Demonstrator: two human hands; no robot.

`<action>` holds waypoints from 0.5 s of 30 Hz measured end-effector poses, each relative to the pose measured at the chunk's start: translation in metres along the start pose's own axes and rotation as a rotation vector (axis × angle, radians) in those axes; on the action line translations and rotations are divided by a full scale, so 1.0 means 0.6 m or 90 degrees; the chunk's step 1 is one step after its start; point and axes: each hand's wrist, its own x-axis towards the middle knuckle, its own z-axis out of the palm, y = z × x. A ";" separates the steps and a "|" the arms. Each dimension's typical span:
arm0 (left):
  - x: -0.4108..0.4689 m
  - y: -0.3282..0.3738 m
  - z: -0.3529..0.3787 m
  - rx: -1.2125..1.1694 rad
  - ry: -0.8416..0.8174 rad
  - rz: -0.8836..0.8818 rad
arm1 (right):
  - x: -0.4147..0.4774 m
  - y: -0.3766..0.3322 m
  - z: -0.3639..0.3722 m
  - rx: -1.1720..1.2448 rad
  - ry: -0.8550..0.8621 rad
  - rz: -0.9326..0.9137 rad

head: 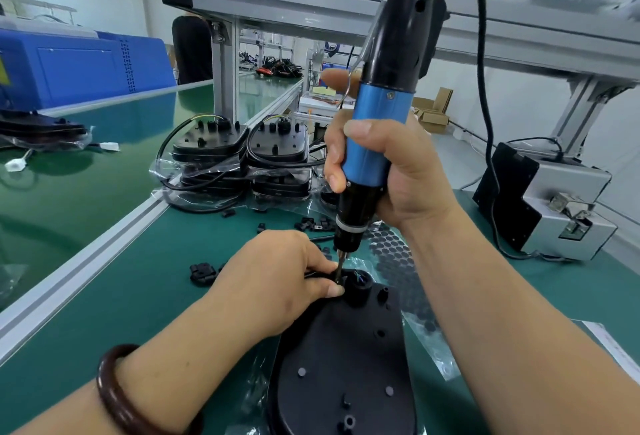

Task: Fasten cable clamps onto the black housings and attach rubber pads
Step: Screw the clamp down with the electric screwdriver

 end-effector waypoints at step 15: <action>0.001 -0.004 0.006 0.019 0.015 0.034 | 0.005 -0.004 -0.010 0.092 -0.039 0.058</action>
